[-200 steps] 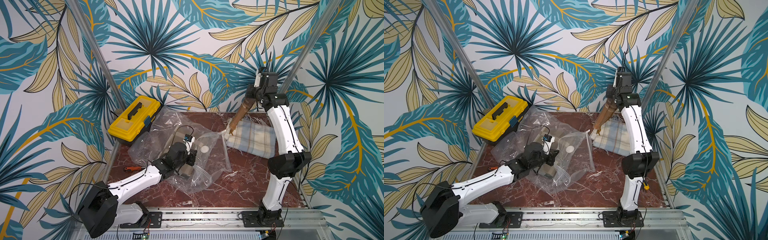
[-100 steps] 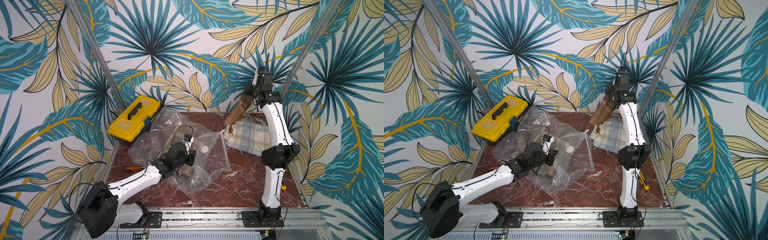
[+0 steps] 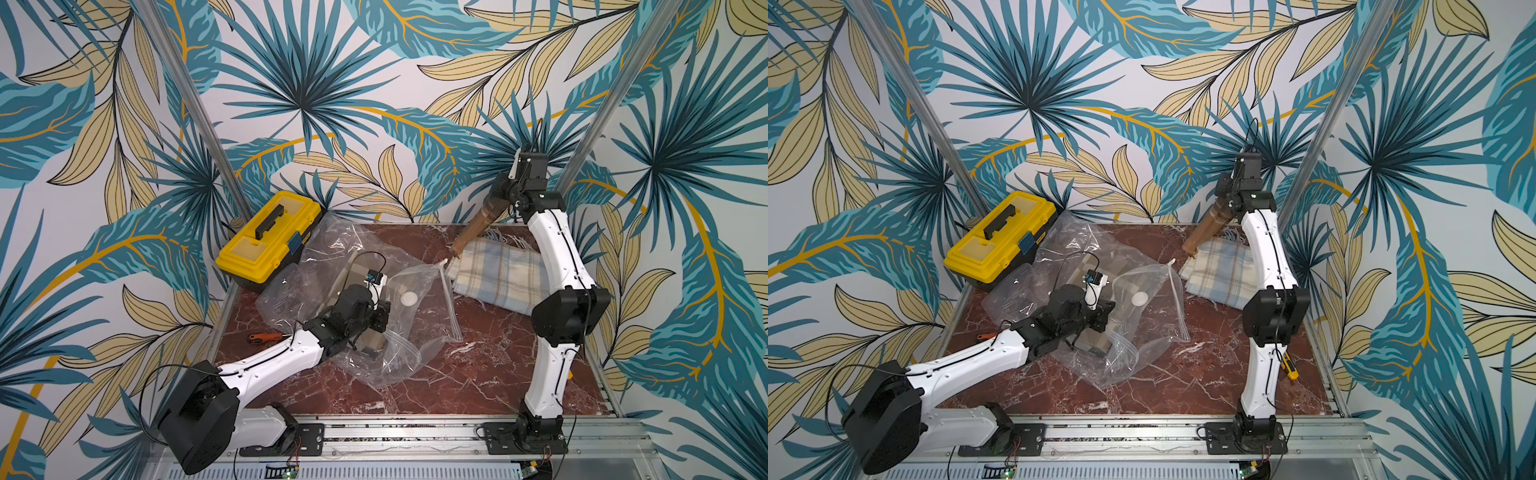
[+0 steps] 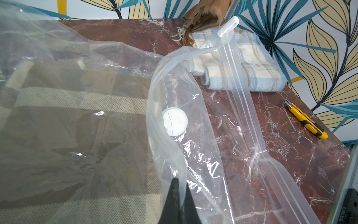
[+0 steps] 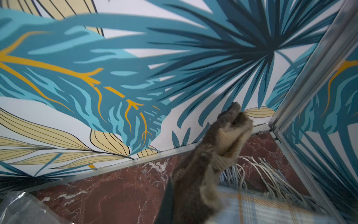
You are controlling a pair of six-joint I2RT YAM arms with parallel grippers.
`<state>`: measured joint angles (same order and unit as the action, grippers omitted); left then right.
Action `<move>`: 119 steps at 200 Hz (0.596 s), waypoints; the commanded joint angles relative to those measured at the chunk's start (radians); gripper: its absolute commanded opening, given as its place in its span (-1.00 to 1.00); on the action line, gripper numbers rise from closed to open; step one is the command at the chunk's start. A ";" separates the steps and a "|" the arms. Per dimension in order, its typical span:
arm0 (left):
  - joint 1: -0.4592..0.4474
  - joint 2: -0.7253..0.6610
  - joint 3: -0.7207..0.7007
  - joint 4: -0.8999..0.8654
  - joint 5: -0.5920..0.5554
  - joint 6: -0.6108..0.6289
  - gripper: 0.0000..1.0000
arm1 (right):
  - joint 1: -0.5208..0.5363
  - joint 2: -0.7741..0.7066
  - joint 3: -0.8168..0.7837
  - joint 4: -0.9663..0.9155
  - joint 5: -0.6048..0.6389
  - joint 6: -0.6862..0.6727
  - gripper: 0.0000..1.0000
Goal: Take the blanket out of the vacuum bag
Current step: Place the blanket at the center of the board.
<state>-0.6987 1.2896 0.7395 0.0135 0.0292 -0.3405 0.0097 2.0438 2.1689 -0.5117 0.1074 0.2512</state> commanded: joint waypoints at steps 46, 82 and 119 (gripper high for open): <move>0.004 0.044 0.026 -0.012 0.071 0.013 -1.00 | -0.016 -0.271 -0.610 0.271 0.058 0.032 -1.00; -0.001 0.074 0.035 0.018 0.093 0.005 -1.00 | -0.016 -0.327 -0.698 0.250 0.108 0.031 -1.00; -0.008 0.106 0.046 0.032 0.113 0.003 -1.00 | -0.020 -0.410 -0.809 0.229 0.216 0.055 -1.00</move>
<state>-0.6998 1.3754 0.7471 0.0261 0.1078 -0.3405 -0.0071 1.6974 1.4235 -0.2852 0.2337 0.2810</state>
